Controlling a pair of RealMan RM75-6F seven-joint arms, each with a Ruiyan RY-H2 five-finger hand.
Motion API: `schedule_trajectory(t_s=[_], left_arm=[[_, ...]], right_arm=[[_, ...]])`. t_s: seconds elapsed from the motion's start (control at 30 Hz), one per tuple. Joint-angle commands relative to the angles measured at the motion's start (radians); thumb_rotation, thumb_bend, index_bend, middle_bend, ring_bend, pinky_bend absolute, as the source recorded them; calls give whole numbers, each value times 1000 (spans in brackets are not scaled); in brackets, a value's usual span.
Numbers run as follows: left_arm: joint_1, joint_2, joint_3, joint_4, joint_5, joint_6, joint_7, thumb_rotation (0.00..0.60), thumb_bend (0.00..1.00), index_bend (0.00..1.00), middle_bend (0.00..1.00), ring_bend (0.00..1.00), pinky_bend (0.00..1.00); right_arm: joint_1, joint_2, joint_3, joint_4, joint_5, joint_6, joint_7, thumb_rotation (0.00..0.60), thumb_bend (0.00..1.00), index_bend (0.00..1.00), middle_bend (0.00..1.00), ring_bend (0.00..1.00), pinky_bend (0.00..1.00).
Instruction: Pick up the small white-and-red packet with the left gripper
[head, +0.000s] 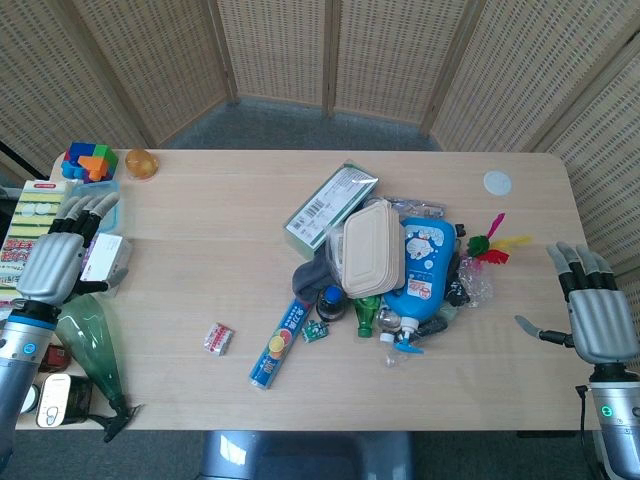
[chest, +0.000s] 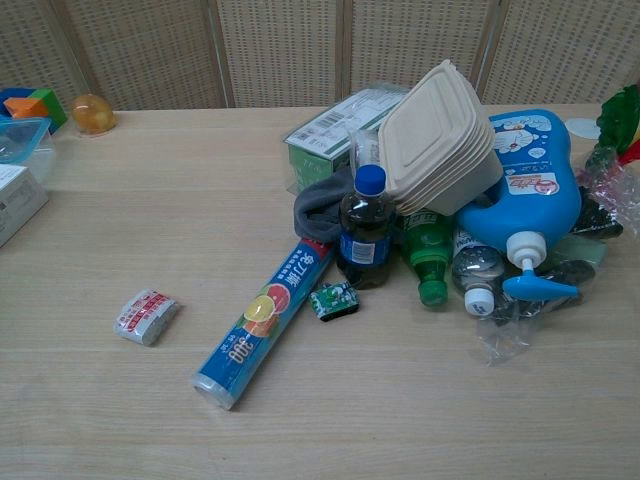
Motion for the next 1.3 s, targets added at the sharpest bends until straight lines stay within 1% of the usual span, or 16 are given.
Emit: schedule_trajectory(t_s=[0.03, 0.63, 0.73, 0.87, 0.93, 1.1, 1.17, 1.3], left_arm=[[-3, -1, -2, 1, 0, -6, -1, 600, 274, 44, 65, 0, 0], [-37, -9, -9, 5, 7, -67, -4, 600, 271, 43, 65, 0, 0], [-52, -11, 8, 2, 15, -114, -8, 600, 271, 38, 63, 0, 0], [-94, -13, 61, 20, 48, -250, -7, 600, 273, 26, 38, 0, 0], [-110, -26, 79, 36, 64, -288, 2, 600, 274, 27, 36, 0, 0], [-140, -95, 127, 90, 89, -367, 26, 599, 275, 33, 36, 0, 0], [-147, -134, 145, 119, 97, -385, 45, 599, 277, 37, 40, 0, 0], [-152, -209, 165, 164, 98, -396, 68, 600, 275, 54, 61, 0, 0]], right_arm=[[-1, -2, -1, 0, 1, 0, 2, 365, 145, 0, 0, 0, 0], [-21, 4, -11, -3, -12, 15, 26, 365, 145, 0, 0, 0, 0], [-22, 2, -12, -1, -12, 12, 30, 367, 145, 0, 0, 0, 0], [-21, 3, -13, -1, -18, 11, 33, 370, 146, 0, 0, 0, 0], [-22, 6, -13, -3, -17, 12, 32, 370, 145, 0, 0, 0, 0], [-28, 12, -13, -9, -20, 20, 34, 371, 146, 0, 0, 0, 0], [-30, 14, -15, -10, -20, 20, 35, 370, 145, 0, 0, 0, 0], [-33, 16, -15, -12, -23, 23, 36, 376, 145, 0, 0, 0, 0]])
